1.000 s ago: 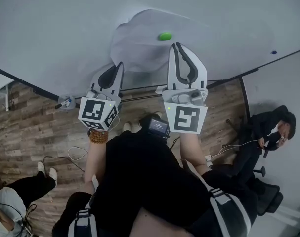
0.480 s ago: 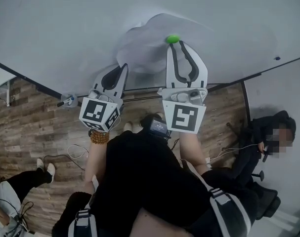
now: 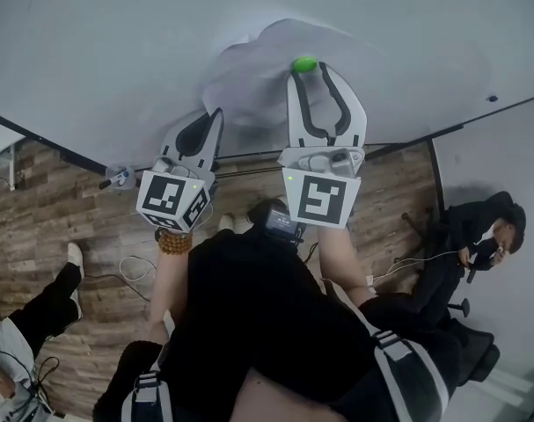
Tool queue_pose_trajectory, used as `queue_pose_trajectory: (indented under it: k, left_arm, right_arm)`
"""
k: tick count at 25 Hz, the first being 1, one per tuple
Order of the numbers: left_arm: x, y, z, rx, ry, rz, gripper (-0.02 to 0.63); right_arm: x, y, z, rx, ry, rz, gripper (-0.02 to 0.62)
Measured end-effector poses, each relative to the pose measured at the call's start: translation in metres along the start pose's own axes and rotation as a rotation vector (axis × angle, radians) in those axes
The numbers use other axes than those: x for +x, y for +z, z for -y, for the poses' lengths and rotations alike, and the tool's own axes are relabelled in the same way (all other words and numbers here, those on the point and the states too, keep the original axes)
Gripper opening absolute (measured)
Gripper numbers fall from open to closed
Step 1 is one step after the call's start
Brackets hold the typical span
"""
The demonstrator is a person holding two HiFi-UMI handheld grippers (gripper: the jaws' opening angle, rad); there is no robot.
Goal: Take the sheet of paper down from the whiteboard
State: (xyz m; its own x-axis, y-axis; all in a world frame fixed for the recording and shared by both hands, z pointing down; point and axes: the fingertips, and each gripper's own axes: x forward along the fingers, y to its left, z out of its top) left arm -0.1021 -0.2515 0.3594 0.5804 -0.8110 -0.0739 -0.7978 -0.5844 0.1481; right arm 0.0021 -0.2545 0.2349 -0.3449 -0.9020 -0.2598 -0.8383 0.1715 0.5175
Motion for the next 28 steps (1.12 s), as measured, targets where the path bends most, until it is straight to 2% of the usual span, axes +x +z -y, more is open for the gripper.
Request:
queue_pose_trajectory:
  k: [13,24,28]
  left_arm:
    - [0.0007,0.0009,0.001,-0.01,0.015,0.005,0.014]
    - [-0.0011,-0.0015,0.0019,-0.007,0.027,0.004,0.014]
    - [-0.0001,-0.002,0.0032,-0.015,0.028,0.005,0.014]
  right_arm:
    - [0.0068,0.002,0.0,0.029,0.029,0.021,0.13]
    - [0.0064,0.002,0.0001,0.073,0.011,0.039,0.124]
    - [0.0057,0.0001,0.0004,0.051,0.026,0.025,0.123]
